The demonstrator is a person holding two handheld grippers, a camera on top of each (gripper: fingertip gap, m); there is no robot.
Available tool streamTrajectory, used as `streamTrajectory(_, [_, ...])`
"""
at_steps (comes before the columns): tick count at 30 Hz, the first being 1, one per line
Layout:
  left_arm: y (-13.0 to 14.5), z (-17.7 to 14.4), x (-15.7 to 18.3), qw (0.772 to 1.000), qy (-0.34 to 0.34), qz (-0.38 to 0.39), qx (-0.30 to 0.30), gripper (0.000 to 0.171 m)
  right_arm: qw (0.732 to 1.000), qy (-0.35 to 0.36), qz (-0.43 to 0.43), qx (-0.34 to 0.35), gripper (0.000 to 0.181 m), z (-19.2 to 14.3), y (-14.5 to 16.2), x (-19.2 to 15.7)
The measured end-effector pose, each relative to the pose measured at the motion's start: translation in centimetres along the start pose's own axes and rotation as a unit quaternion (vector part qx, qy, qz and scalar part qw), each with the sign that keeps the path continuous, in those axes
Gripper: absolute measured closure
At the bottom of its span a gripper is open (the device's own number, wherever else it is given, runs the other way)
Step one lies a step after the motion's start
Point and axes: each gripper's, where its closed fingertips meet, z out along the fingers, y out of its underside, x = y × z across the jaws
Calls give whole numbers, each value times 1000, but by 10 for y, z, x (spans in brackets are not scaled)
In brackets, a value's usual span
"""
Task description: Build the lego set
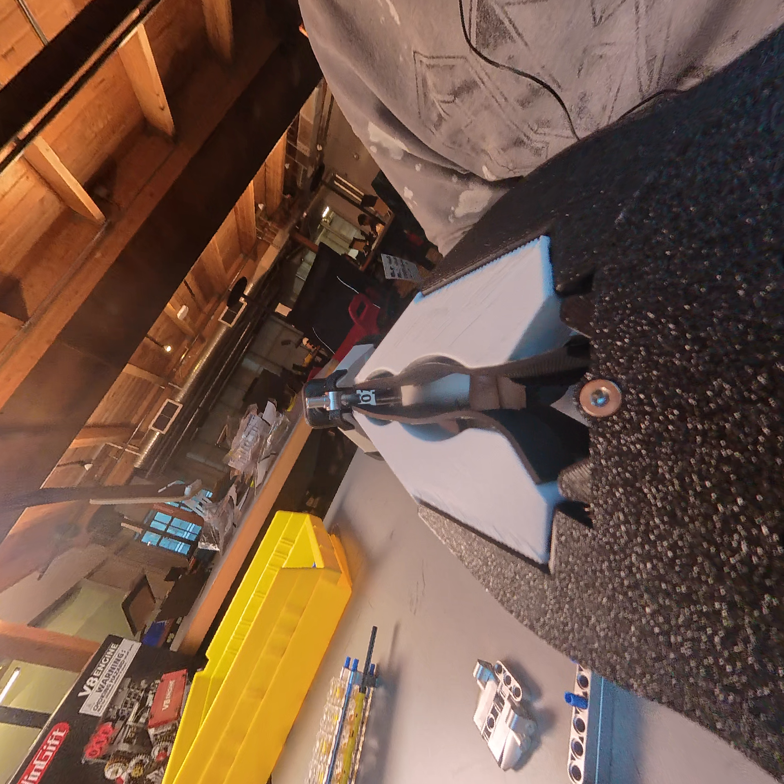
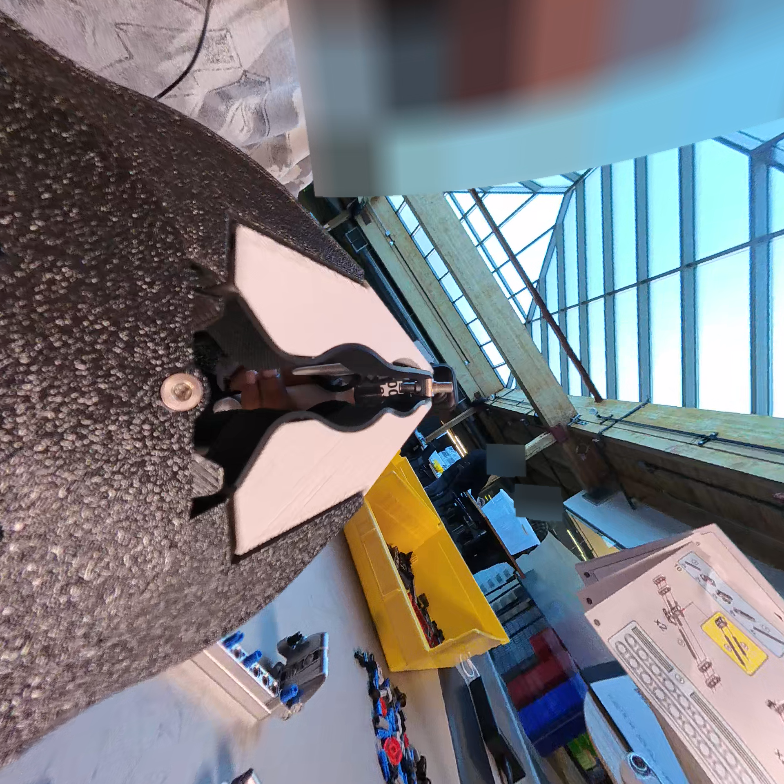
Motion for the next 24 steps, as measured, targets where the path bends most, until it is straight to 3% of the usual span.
streamTrajectory(7, [10, 0, -8, 998, -30, 33, -44, 171, 998, 26, -44, -42, 175, -7, 5, 7])
streamTrajectory(10, [20, -2, -12, 989, -59, 99, -94, 171, 984, 51, -108, -130, 175, -18, 11, 11])
streamTrajectory(14, [36, 1, -14, 970, -81, 177, -148, 171, 936, 75, -197, -281, 174, -43, 19, 15])
streamTrajectory(16, [43, 4, -13, 963, -84, 197, -165, 171, 915, 71, -229, -324, 175, -49, 22, 10])
streamTrajectory(19, [53, 7, -10, 961, -72, 198, -178, 171, 902, 60, -263, -337, 174, -48, 19, 3])
streamTrajectory(22, [51, 11, -3, 970, -50, 173, -161, 156, 924, 27, -241, -297, 175, -37, 13, -9])
streamTrajectory(24, [50, 12, 0, 973, -42, 170, -149, 156, 925, 22, -247, -287, 175, -32, 18, -9])
